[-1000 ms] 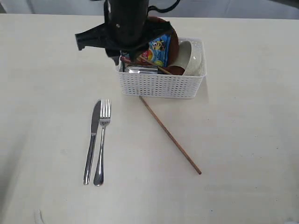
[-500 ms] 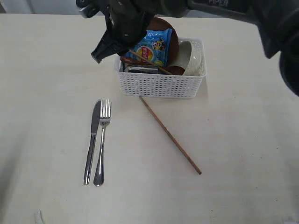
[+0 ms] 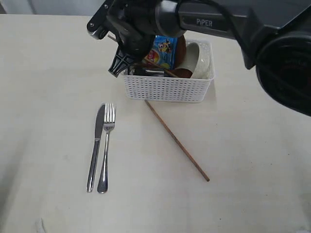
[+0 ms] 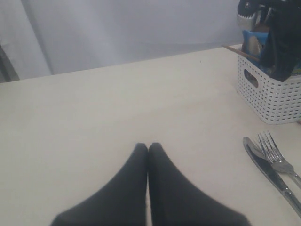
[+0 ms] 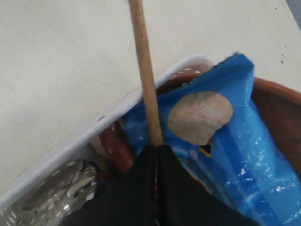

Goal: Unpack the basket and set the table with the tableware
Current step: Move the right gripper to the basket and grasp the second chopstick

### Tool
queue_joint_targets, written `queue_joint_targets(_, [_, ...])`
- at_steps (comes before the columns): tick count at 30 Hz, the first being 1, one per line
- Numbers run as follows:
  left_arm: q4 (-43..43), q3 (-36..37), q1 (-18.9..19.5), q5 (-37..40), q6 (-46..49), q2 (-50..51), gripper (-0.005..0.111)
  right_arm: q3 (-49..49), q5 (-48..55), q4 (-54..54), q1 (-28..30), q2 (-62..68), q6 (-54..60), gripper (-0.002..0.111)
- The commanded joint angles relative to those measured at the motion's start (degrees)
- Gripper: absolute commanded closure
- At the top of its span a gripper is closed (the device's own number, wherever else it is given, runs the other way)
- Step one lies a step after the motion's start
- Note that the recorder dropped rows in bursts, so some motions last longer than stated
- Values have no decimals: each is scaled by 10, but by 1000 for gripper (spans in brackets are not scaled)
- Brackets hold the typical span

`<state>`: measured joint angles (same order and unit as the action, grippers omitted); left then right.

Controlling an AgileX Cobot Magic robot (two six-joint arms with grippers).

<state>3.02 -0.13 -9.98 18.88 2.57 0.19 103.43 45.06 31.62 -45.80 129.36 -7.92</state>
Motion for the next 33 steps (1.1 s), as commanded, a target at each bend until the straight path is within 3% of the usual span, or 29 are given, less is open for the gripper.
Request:
queue_joint_targets(1, [-1,1,1,-4,0,-2,107,1,0,1,2,0,3,109])
queue_joint_targets(12, [-1,1,1,-4,0,-2,107,1,-6,-17,2,-1,4,107])
queue_joint_targets(14, [-1,1,1,-4,0,-2,107,1,-13,-21,2,0,5,96])
queue_joint_targets(17, [-1,1,1,-4,0,-2,107,1,-15,-16,2,5,4,72])
queue_joint_targets(19, [-1,1,1,-4,0,-2,107,1,-15,-16,2,8,2,64])
queue_joint_targets(22, [-1,1,1,-4,0,-2,107,1,-11,1,2,14,-15,70])
queue_joint_targets(29, [-1,1,1,-4,0,-2,107,1,-10,17,2,16,-28,109])
queue_joint_targets(33, [-1,1,1,-4,0,-2,107,1,-9,18,2,16,-28,109])
